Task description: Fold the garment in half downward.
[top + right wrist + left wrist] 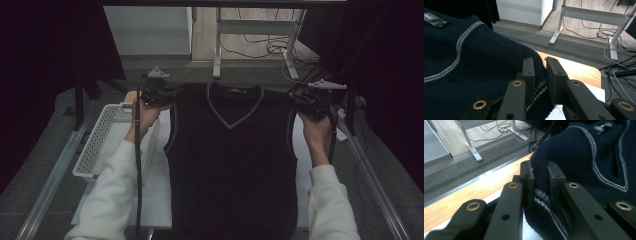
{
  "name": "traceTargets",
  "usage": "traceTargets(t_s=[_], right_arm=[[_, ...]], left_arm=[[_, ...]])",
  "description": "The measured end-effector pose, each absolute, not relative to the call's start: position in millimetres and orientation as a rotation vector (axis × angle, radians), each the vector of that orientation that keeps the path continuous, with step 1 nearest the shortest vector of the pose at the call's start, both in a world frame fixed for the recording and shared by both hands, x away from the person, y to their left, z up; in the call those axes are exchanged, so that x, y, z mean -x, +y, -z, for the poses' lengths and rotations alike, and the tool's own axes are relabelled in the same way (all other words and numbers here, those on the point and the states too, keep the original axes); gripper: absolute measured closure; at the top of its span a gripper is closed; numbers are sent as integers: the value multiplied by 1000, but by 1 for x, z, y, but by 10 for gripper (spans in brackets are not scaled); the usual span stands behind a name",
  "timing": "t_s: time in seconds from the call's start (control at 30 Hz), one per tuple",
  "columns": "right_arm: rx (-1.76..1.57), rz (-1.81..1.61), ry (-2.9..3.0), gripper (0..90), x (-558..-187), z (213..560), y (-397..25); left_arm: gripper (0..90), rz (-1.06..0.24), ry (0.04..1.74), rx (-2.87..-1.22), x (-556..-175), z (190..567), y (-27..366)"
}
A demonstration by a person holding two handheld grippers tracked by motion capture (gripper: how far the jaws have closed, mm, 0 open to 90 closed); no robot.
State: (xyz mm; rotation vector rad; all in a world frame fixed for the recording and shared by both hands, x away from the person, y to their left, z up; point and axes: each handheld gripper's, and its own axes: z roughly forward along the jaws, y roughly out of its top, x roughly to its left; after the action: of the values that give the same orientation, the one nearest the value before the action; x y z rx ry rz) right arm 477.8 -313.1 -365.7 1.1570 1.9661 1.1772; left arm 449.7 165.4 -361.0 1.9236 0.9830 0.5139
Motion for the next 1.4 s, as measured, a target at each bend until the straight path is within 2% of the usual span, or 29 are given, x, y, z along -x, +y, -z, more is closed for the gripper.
traceTargets(t_s=[0.4, 1.4], right_arm=[[-1154, -1194, 2086, 766, -465, 404, -313], [-1132, -1193, 2197, 762, -429, 449, -312]], left_arm=[[767, -449, 956, -1969, -433, 397, 158], [764, -311, 950, -2033, -398, 447, 155]])
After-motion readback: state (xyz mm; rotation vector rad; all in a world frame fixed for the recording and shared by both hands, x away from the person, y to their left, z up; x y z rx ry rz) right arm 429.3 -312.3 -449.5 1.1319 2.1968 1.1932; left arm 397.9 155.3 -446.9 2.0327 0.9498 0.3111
